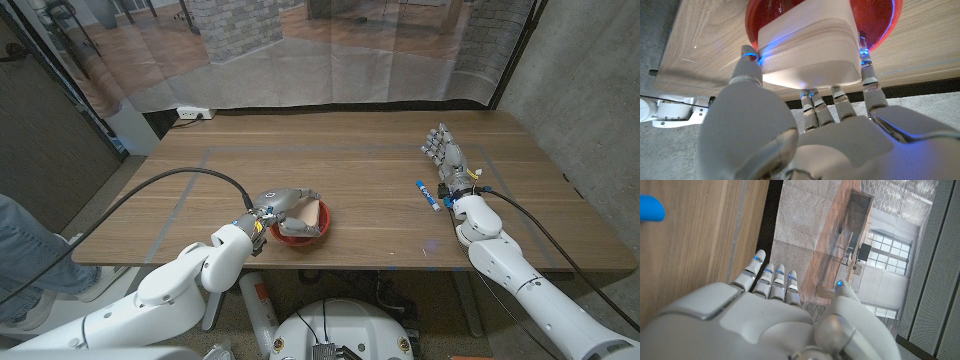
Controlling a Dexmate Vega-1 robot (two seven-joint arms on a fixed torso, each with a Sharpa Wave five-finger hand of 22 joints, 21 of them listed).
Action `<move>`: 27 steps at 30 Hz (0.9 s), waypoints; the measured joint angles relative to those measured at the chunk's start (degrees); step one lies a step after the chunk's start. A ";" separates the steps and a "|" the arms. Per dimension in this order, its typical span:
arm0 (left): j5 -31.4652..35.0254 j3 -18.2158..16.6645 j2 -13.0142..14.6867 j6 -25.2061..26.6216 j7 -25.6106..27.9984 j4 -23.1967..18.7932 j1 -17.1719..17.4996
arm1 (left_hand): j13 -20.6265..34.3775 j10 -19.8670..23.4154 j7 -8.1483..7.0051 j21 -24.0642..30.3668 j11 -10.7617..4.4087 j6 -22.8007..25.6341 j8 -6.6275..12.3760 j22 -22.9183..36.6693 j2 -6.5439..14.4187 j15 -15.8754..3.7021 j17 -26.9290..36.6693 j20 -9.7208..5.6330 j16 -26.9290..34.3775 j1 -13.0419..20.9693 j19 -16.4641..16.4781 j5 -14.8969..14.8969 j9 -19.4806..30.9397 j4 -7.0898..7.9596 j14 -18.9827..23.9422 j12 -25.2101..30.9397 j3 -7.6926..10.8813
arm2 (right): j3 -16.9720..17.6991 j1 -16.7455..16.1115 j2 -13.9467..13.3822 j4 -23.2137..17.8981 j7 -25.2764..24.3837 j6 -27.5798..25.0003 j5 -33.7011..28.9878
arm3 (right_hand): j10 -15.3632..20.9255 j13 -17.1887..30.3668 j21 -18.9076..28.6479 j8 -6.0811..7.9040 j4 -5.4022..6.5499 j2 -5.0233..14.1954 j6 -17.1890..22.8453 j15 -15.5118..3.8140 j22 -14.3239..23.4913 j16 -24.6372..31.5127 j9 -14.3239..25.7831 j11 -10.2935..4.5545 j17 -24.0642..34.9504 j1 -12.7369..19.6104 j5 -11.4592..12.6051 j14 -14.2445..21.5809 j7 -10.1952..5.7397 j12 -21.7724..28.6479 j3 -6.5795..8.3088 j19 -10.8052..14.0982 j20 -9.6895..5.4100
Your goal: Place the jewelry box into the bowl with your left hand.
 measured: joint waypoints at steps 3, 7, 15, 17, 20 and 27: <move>0.32 0.14 0.00 0.41 -0.25 -0.20 -0.13 | 0.39 -1.77 0.23 -0.50 1.15 -1.23 -0.94 0.00 1.77 -0.94 -0.48 -0.91 -0.57 -1.77 -2.79 0.00 -0.11 0.40 -0.97 -1.01 -0.39 | 0.00 0.00 0.00 0.17 0.13 0.00 0.13 | 0.00 0.00 0.00 0.00 0.00 0.06 0.00 0.00 0.00 0.00 0.00 0.00 0.00 -0.06 0.00 0.00 0.00 0.00 0.00 0.00 0.00; 0.68 0.34 0.06 1.04 -0.72 -0.54 -0.40 | 0.28 -3.54 0.38 -1.18 2.13 -2.88 -1.72 0.00 2.48 -2.20 -0.91 -0.44 -0.90 -2.48 -5.28 0.00 -0.18 0.63 -2.27 -1.77 -0.63 | -0.01 0.12 0.03 0.54 0.47 -0.01 0.38 | 0.00 0.00 0.00 0.00 0.00 0.30 0.00 0.00 0.00 0.00 0.00 0.00 0.00 -0.30 0.00 0.00 0.00 0.00 0.00 0.00 0.00; 0.93 0.54 0.08 1.92 -1.69 -0.79 -0.79 | -0.17 -5.43 0.83 -1.99 2.93 -5.33 -3.10 0.01 2.90 -1.20 -1.64 0.52 -1.02 -2.84 -7.46 -0.01 -0.13 0.80 -4.57 -2.66 -0.80 | -0.26 0.53 0.22 1.20 0.79 -0.21 0.53 | 0.00 0.00 -0.22 0.00 0.00 0.30 0.00 0.00 0.00 0.00 0.00 0.00 0.00 -0.30 0.00 0.00 0.01 0.00 0.00 0.41 0.41; 0.95 0.54 0.08 2.10 -2.04 -0.79 -0.79 | -0.31 -5.82 1.12 -2.23 2.97 -5.80 -3.26 0.01 3.25 -0.91 -1.75 0.93 -1.24 -2.94 -8.07 -0.01 -0.29 0.80 -5.26 -2.88 -0.80 | -0.33 0.65 0.29 1.39 0.79 -0.21 0.53 | 0.00 0.00 -0.22 0.00 0.00 0.30 0.00 0.00 0.00 0.00 0.00 0.00 -0.01 -0.30 0.00 0.00 0.01 0.00 0.00 0.41 0.41; 0.95 0.84 0.15 2.28 -2.54 -0.92 -1.49 | -0.48 -6.59 1.42 -2.58 3.73 -6.52 -4.06 0.01 3.92 -0.49 -2.03 1.65 -1.29 -2.76 -8.79 -0.02 -0.38 1.03 -6.31 -2.91 -1.03 | -0.41 0.73 0.35 1.62 0.96 -0.32 0.68 | 0.00 0.00 -0.22 0.00 0.00 0.30 -0.01 0.00 0.00 0.00 0.00 0.00 -0.01 -0.30 0.00 0.00 0.01 0.00 0.00 0.41 0.41; 0.69 1.01 0.34 2.31 -3.69 -0.92 -2.12 | -0.83 -8.72 2.27 -3.24 4.64 -8.37 -5.42 0.01 5.12 0.36 -2.70 2.31 -1.32 -2.86 -10.07 -0.16 -0.37 1.76 -8.35 -3.31 -1.76 | -0.42 0.92 0.45 1.97 1.00 -0.33 0.72 | 0.27 0.00 -0.22 0.00 -0.24 0.29 -0.01 0.00 0.00 0.00 0.00 -0.27 -0.01 -0.30 0.00 0.00 0.01 0.00 -0.25 0.41 0.41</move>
